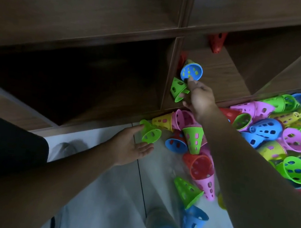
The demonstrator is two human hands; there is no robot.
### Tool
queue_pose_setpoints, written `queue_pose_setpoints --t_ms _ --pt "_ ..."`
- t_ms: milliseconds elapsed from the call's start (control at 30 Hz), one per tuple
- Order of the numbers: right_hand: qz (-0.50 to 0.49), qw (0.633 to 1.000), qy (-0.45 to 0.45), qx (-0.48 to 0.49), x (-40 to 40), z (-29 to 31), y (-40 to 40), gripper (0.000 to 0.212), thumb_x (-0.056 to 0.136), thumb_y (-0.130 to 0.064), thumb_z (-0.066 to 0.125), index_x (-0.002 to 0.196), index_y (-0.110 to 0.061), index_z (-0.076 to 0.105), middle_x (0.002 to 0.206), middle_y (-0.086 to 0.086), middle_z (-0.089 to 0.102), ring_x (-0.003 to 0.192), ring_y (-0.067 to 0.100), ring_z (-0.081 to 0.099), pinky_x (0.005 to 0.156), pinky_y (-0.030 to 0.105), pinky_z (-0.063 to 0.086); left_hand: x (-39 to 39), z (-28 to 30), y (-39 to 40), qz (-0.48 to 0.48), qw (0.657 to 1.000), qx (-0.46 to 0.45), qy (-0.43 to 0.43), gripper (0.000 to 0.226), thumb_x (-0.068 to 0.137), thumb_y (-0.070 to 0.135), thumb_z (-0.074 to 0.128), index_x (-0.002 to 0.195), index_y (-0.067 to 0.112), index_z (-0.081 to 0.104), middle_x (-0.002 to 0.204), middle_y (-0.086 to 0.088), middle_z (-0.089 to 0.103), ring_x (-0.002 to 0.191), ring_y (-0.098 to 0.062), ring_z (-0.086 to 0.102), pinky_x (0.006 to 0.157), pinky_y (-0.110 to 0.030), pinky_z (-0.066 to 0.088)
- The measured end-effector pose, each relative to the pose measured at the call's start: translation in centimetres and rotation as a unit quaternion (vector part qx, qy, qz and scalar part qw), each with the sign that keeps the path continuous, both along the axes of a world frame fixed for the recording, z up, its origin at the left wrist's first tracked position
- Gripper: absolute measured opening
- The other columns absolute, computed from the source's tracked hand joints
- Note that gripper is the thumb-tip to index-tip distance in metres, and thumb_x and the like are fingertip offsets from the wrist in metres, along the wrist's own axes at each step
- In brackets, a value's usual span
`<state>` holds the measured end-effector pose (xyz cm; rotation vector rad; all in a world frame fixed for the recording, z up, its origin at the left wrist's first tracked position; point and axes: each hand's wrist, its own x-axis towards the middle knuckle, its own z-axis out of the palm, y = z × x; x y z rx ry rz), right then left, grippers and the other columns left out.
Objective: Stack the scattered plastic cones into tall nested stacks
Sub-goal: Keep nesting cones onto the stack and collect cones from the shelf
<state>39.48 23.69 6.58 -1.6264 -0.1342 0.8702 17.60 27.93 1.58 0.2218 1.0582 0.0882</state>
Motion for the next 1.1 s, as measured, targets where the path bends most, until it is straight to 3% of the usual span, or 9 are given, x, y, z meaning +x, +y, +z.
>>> queue_pose_setpoints --t_ms 133,200,267,400,600,733,900,1033,1100 --pt "-0.021 0.999 0.012 0.020 0.2 0.2 -2.8 0.015 0.100 -0.022 0.057 0.108 -0.021 0.069 0.100 -0.005 0.069 0.071 0.007 0.060 0.057 0.024 0.048 -0.2 -0.1 -0.1 0.059 0.997 0.042 0.019 0.033 0.097 0.023 0.060 0.125 0.006 0.057 0.132 -0.020 0.045 0.110 -0.031 0.058 0.082 -0.041 0.058" --pt "-0.018 1.000 0.008 0.022 0.3 0.4 -4.4 0.019 0.100 -0.017 0.055 0.108 -0.020 0.071 0.100 -0.004 0.070 0.071 0.006 0.058 0.059 0.024 0.048 -0.8 -0.7 0.3 0.082 0.995 0.053 0.026 0.041 0.097 0.024 0.060 0.131 0.002 0.053 0.127 -0.020 0.048 0.098 -0.031 0.061 0.076 -0.040 0.060" --pt "-0.017 0.999 0.008 0.025 0.3 0.5 -6.1 0.020 0.100 -0.015 0.054 0.103 -0.022 0.072 0.100 -0.003 0.071 0.074 0.008 0.059 0.063 0.027 0.049 -1.4 -1.0 0.6 0.091 0.992 0.075 0.036 0.043 0.096 0.022 0.061 0.132 0.001 0.052 0.125 -0.020 0.051 0.100 -0.031 0.062 0.070 -0.040 0.062" --pt "-0.037 0.998 0.022 0.049 -0.1 0.9 -9.3 0.017 0.100 -0.014 0.055 0.099 -0.021 0.070 0.089 -0.002 0.068 0.066 0.008 0.055 0.056 0.021 0.049 -2.3 -0.2 0.4 0.066 0.987 0.136 0.045 0.012 0.099 0.013 0.054 0.106 0.004 0.058 0.102 -0.014 0.062 0.092 -0.023 0.063 0.059 -0.031 0.062" --pt "-0.047 0.995 0.042 0.076 -1.3 2.0 -13.2 0.024 0.097 -0.010 0.062 0.119 -0.017 0.065 0.079 0.001 0.064 0.062 0.010 0.058 0.065 0.024 0.054 -3.4 2.0 -0.8 -0.010 0.980 0.196 0.040 0.014 0.100 0.010 0.052 0.104 0.015 0.065 0.109 -0.008 0.069 0.094 -0.019 0.067 0.079 -0.033 0.052" --pt "0.003 0.994 0.062 0.089 -2.7 4.1 -15.1 0.027 0.099 -0.008 0.055 0.125 -0.014 0.060 0.076 -0.004 0.069 0.060 0.005 0.063 0.066 0.022 0.054 -4.2 4.0 -3.2 -0.035 0.971 0.236 0.004 0.019 0.097 0.003 0.053 0.101 0.017 0.066 0.092 -0.005 0.075 0.080 -0.015 0.073 0.073 -0.032 0.053" --pt "0.070 0.990 0.078 0.096 -4.3 7.0 -17.7 0.030 0.099 -0.005 0.054 0.128 -0.005 0.062 0.091 0.005 0.071 0.073 0.012 0.065 0.068 0.023 0.057 -5.2 6.5 -5.9 -0.061 0.974 0.209 -0.056 0.018 0.097 0.002 0.055 0.100 0.017 0.063 0.096 -0.004 0.074 0.087 -0.016 0.071 0.069 -0.029 0.059" --pt "0.151 0.979 0.099 0.099 -6.2 9.7 -20.0 0.018 0.097 -0.005 0.054 0.107 -0.009 0.068 0.088 0.006 0.076 0.074 0.013 0.072 0.071 0.025 0.060 -6.2 8.3 -7.2 -0.119 0.971 0.177 -0.110 0.021 0.096 0.005 0.054 0.111 0.017 0.062 0.102 -0.002 0.071 0.085 -0.012 0.072 0.066 -0.026 0.059" --pt "0.201 0.968 0.115 0.091 -6.9 10.3 -21.2 0.018 0.091 -0.009 0.063 0.107 -0.008 0.069 0.094 0.010 0.076 0.082 0.016 0.074 0.075 0.027 0.060 -6.7 9.1 -7.8 -0.150 0.966 0.163 -0.135 0.023 0.094 0.007 0.055 0.113 0.017 0.064 0.100 -0.001 0.071 0.084 -0.010 0.071 0.067 -0.025 0.059"
